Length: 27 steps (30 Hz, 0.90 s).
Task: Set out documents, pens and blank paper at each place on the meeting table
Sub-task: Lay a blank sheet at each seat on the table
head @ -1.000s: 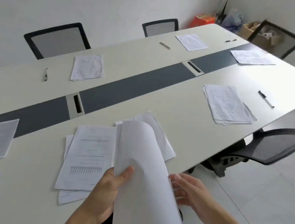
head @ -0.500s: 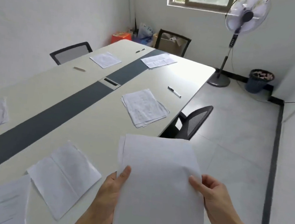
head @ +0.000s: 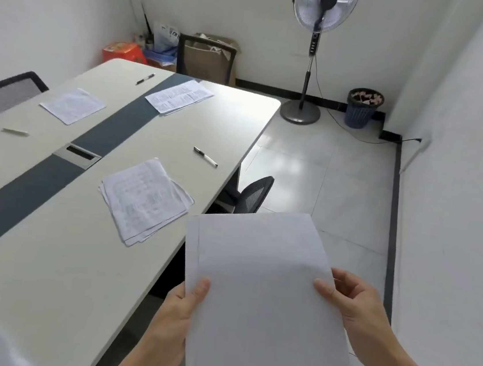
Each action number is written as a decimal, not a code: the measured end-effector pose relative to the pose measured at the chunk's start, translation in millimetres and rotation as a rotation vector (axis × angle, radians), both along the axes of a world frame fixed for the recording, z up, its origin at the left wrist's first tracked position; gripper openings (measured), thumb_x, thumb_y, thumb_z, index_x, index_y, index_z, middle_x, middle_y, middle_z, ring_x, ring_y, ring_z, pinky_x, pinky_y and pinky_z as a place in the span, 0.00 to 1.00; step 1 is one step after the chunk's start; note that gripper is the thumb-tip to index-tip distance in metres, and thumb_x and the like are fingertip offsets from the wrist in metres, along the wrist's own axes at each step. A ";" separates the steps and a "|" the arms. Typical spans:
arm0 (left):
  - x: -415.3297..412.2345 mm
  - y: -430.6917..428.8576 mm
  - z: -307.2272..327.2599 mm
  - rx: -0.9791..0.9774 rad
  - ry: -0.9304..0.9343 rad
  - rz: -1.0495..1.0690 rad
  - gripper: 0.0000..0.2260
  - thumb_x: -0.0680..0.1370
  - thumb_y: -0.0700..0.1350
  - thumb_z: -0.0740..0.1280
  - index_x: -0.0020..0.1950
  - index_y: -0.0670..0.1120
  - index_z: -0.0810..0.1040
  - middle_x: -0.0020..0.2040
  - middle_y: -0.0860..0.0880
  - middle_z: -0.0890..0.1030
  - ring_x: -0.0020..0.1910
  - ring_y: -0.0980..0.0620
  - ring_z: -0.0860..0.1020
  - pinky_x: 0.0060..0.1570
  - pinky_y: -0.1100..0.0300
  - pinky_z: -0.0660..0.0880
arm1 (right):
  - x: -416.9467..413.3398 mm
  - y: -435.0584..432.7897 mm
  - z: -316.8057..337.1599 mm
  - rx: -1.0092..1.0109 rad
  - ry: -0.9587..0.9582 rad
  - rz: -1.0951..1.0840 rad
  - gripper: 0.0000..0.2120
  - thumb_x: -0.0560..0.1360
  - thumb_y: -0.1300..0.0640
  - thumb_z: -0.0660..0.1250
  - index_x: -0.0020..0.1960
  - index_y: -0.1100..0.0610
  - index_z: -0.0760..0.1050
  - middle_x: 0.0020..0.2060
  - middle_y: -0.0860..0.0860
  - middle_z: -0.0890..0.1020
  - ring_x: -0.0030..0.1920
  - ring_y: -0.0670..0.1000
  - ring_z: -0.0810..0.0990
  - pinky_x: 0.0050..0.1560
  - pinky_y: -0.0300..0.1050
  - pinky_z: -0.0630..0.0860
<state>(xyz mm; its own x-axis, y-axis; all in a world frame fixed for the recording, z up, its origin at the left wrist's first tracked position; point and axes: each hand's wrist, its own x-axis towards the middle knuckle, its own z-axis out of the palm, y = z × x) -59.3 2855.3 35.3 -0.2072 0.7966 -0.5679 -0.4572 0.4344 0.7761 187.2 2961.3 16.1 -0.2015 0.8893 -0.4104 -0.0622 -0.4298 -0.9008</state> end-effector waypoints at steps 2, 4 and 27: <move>-2.1 38.2 -3.0 0.026 0.011 -0.015 0.18 0.76 0.47 0.64 0.62 0.39 0.78 0.58 0.38 0.82 0.57 0.37 0.80 0.62 0.40 0.72 | -2.5 31.0 -2.2 0.005 -0.011 -0.094 0.10 0.70 0.63 0.73 0.51 0.63 0.81 0.44 0.59 0.86 0.41 0.58 0.85 0.39 0.47 0.83; -4.7 81.4 -3.0 0.052 0.017 -0.035 0.18 0.75 0.47 0.64 0.61 0.39 0.78 0.58 0.38 0.82 0.56 0.37 0.81 0.59 0.42 0.75 | -5.8 64.8 -0.4 0.032 -0.057 -0.150 0.10 0.69 0.62 0.74 0.48 0.66 0.80 0.41 0.60 0.85 0.37 0.56 0.84 0.37 0.46 0.82; 12.0 429.5 3.0 0.046 0.001 0.213 0.16 0.74 0.46 0.66 0.53 0.35 0.82 0.51 0.34 0.84 0.44 0.39 0.84 0.39 0.52 0.82 | -3.0 462.2 -18.4 -0.162 -0.015 0.162 0.09 0.76 0.63 0.66 0.49 0.68 0.80 0.38 0.61 0.86 0.33 0.55 0.85 0.32 0.45 0.82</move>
